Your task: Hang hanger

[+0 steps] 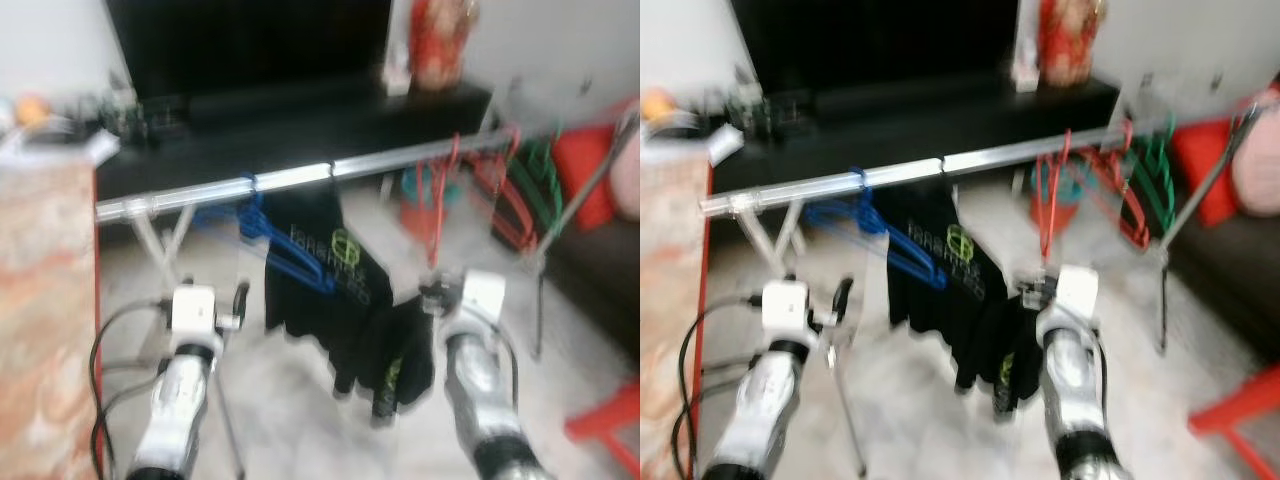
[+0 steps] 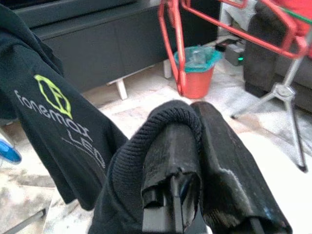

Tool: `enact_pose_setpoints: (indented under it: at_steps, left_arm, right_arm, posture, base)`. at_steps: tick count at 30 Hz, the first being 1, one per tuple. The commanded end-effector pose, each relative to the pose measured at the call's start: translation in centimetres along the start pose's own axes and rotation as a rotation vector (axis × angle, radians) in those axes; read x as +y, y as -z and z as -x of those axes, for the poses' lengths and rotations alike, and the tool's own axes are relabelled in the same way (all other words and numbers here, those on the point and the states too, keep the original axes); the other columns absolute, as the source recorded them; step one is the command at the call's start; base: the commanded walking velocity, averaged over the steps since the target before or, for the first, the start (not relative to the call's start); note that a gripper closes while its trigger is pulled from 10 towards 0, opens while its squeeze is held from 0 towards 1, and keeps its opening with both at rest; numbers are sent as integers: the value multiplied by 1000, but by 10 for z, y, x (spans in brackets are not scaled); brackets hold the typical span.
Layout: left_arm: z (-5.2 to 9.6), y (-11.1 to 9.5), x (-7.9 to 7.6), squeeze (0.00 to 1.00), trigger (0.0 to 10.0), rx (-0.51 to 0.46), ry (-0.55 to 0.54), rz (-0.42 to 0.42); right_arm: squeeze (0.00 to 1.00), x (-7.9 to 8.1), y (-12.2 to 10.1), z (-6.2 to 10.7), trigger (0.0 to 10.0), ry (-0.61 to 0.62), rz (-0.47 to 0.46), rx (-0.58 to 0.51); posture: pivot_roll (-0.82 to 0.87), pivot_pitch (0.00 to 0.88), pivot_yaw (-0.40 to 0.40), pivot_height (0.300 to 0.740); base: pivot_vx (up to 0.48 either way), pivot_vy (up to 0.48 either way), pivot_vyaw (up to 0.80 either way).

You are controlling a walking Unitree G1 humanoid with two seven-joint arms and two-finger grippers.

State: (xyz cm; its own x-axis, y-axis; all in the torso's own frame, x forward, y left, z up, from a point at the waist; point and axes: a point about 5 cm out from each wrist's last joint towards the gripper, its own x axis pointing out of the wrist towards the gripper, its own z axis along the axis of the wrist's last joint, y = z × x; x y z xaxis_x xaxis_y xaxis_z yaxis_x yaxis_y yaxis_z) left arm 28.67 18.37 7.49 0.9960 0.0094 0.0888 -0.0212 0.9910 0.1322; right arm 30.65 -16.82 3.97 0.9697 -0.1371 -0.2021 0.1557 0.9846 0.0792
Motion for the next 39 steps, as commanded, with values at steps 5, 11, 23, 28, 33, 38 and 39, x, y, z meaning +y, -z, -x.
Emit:
enact_pose_setpoints:
  at_steps: [5, 11, 23, 28, 33, 38, 39]
  left_arm:
    - [-1, -1, -7, 0, 10000, 4, 19, 5]
    - [0, -1, -7, 0, 10000, 6, 19, 4]
    - [0, -1, -9, 0, 10000, 6, 21, 4]
    - [0, 0, -9, 0, 10000, 11, 20, -1]
    - [1, 0, -6, 0, 10000, 18, 1, -4]
    - [0, 1, -5, 0, 10000, 22, -9, -12]
    - [-1, 1, -6, 0, 10000, 22, -9, -10]
  right_arm:
    - [0, -8, -17, -7, 10000, 20, 7, -59]
    - [0, -8, -17, -6, 10000, 20, 7, -59]
    - [0, -8, -16, -6, 10000, 21, 4, -62]
    - [0, -8, -16, -6, 10000, 20, 6, -59]
    - [0, -8, -15, -5, 10000, 15, 8, -62]
    - [0, -6, -17, -6, 10000, -1, 32, -68]
    - [0, -5, -17, -6, 10000, -4, 36, -68]
  posture:
    - [1, 0, -30, 740]
    - [1, 0, -30, 740]
    - [1, 0, -30, 740]
    - [1, 0, -30, 740]
    - [3, 0, -33, 740]
    - [2, 0, -34, 740]
    - [1, 0, -34, 740]
  base:
    - [294, 0, 0]
    - [295, 0, 0]
    - [294, 0, 0]
    - [296, 0, 0]
    - [325, 0, 0]
    - [197, 0, 248]
    - [0, 0, 800]
